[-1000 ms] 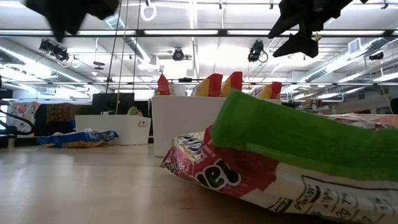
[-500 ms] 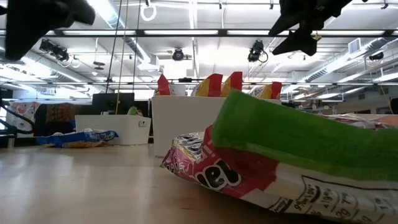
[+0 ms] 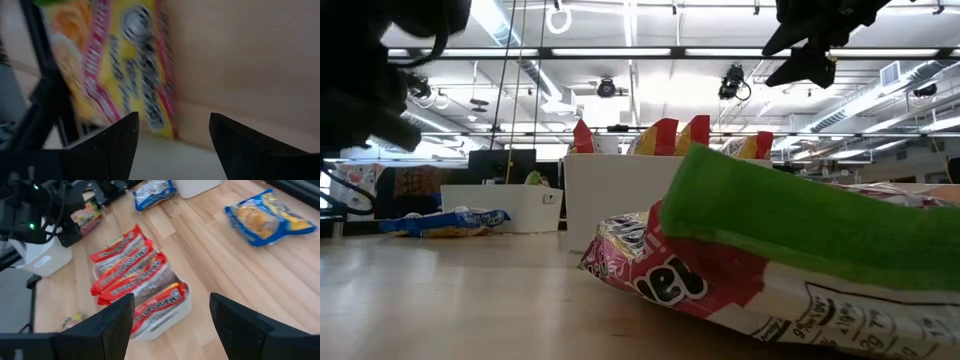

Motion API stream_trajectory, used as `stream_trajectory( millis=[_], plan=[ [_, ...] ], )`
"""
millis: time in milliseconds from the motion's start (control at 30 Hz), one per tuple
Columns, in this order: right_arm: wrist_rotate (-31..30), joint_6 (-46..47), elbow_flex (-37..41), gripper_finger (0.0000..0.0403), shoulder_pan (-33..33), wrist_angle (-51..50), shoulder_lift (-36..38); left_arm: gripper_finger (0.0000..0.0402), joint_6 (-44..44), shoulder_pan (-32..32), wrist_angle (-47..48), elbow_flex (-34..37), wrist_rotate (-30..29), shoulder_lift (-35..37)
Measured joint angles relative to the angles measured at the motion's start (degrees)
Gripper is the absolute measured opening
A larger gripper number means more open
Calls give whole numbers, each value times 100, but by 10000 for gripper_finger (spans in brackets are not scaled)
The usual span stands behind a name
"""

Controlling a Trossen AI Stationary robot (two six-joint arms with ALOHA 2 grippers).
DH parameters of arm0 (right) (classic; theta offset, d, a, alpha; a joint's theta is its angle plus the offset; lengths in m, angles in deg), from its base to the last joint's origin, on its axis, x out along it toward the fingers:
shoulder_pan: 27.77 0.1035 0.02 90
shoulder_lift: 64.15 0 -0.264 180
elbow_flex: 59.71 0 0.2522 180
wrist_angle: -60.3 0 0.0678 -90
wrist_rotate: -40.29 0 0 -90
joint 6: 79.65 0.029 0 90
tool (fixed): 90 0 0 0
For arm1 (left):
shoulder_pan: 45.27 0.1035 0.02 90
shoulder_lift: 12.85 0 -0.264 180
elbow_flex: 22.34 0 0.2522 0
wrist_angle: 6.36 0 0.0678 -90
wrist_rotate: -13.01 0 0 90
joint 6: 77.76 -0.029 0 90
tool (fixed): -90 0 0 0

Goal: Sort Maruchan noodles
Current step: Put the green noodle pack into the top white bin

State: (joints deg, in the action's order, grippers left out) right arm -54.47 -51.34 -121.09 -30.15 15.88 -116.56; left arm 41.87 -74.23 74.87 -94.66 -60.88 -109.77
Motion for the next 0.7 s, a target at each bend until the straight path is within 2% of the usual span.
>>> stream_trajectory(
  millis=[167, 367, 567, 700],
  plan=[
    [-272, -4, 0, 263, -6, -188, 151, 247, 23, 30, 80, 447, 153, 1],
    [-426, 30, -2, 263, -115, -166, 186, 247, -5, 42, -967, 1174, 631, 39],
    [-452, 107, -2, 263, -308, -146, 188, 243, -483, 178, -711, 1213, 347, 45],
    [-461, -7, -2, 263, -536, -121, 188, 209, -890, 186, -542, 1129, 39, 58]
  ],
)
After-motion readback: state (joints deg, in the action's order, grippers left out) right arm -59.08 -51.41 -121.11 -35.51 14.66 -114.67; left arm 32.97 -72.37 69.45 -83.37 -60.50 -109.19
